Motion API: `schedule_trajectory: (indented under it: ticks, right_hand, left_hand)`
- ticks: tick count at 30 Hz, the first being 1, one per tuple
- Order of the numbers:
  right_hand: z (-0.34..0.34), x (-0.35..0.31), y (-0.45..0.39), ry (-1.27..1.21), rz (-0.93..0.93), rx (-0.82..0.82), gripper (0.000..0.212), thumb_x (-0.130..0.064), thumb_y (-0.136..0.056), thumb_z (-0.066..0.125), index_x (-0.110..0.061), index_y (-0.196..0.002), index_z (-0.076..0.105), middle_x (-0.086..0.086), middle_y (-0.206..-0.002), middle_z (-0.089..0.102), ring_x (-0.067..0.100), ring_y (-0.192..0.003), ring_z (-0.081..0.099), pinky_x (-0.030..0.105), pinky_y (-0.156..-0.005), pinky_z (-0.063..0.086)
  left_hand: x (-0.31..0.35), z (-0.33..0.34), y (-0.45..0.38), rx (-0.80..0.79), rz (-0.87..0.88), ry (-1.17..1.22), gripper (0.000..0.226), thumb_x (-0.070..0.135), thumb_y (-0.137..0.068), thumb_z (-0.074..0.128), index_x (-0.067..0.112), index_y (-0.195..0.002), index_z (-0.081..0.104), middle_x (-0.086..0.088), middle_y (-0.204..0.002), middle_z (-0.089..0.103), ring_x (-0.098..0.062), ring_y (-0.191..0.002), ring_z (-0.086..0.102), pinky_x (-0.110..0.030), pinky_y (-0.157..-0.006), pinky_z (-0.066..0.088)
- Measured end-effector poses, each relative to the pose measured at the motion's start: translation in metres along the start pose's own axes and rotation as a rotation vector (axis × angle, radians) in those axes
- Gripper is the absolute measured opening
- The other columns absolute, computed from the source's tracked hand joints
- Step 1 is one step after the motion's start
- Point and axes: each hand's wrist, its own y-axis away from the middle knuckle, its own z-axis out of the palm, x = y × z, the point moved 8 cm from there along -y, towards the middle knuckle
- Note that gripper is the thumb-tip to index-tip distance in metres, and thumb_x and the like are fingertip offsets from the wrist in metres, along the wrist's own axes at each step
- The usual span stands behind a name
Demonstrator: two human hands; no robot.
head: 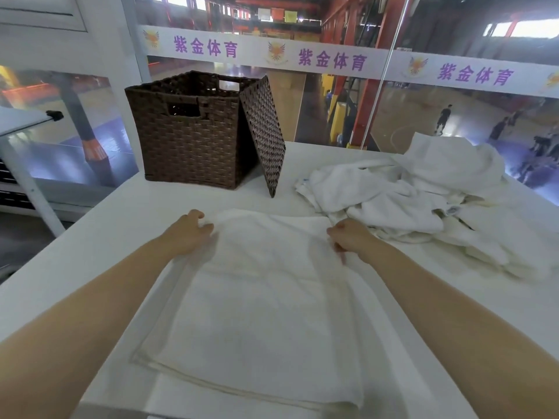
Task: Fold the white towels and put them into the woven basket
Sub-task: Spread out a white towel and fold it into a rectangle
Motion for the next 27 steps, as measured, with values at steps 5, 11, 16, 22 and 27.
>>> schedule_trajectory:
  ticks: [5,11,16,22,27]
  right_hand:
    - [0.0,-0.008,-0.017,0.098,0.063,0.056,0.026,-0.032,-0.097,0.05,-0.006,-0.097,0.053,0.011,-0.069,0.057,0.019,-0.042,0.052,0.013,-0.027,0.029]
    - [0.007,-0.008,-0.041,-0.015,-0.027,-0.002,0.04,-0.025,-0.09,0.06,-0.006,-0.126,0.056,0.012,-0.122,0.061,0.028,-0.104,0.06,0.035,-0.078,0.053]
    - [0.005,-0.024,-0.042,0.017,-0.158,-0.154,0.025,-0.011,-0.09,0.058,-0.017,-0.114,0.062,0.003,-0.118,0.059,0.018,-0.103,0.056,0.024,-0.076,0.048]
    - [-0.009,-0.03,-0.041,0.248,-0.188,-0.281,0.027,-0.008,-0.088,0.057,-0.017,-0.113,0.062,0.001,-0.109,0.059,0.022,-0.096,0.063,0.034,-0.079,0.057]
    - [-0.024,-0.042,-0.042,0.417,-0.202,-0.316,0.014,-0.021,-0.091,0.066,-0.01,-0.084,0.07,0.004,-0.081,0.069,0.012,-0.067,0.065,0.021,-0.064,0.054]
  left_hand:
    - [0.005,0.004,-0.032,0.041,-0.141,0.065,0.065,0.05,-0.093,0.052,0.002,-0.137,0.045,-0.016,-0.136,0.054,-0.034,-0.114,0.056,-0.037,-0.088,0.044]
    - [0.005,0.005,-0.057,-0.049,-0.241,0.184,0.044,0.043,-0.087,0.067,0.003,-0.103,0.061,-0.008,-0.085,0.061,-0.018,-0.069,0.056,-0.027,-0.054,0.039]
    - [0.025,0.007,-0.071,-0.105,-0.077,0.041,0.034,0.036,-0.096,0.055,0.003,-0.104,0.058,-0.01,-0.105,0.058,-0.022,-0.085,0.053,-0.03,-0.07,0.041]
    - [0.038,0.008,-0.076,-0.121,-0.004,0.188,0.024,0.027,-0.099,0.051,0.014,-0.118,0.047,-0.002,-0.117,0.05,-0.022,-0.095,0.05,-0.031,-0.073,0.044]
    - [0.043,-0.006,-0.077,-0.049,0.065,0.207,0.008,0.02,-0.099,0.051,0.013,-0.097,0.055,-0.003,-0.096,0.054,-0.02,-0.085,0.051,-0.025,-0.063,0.037]
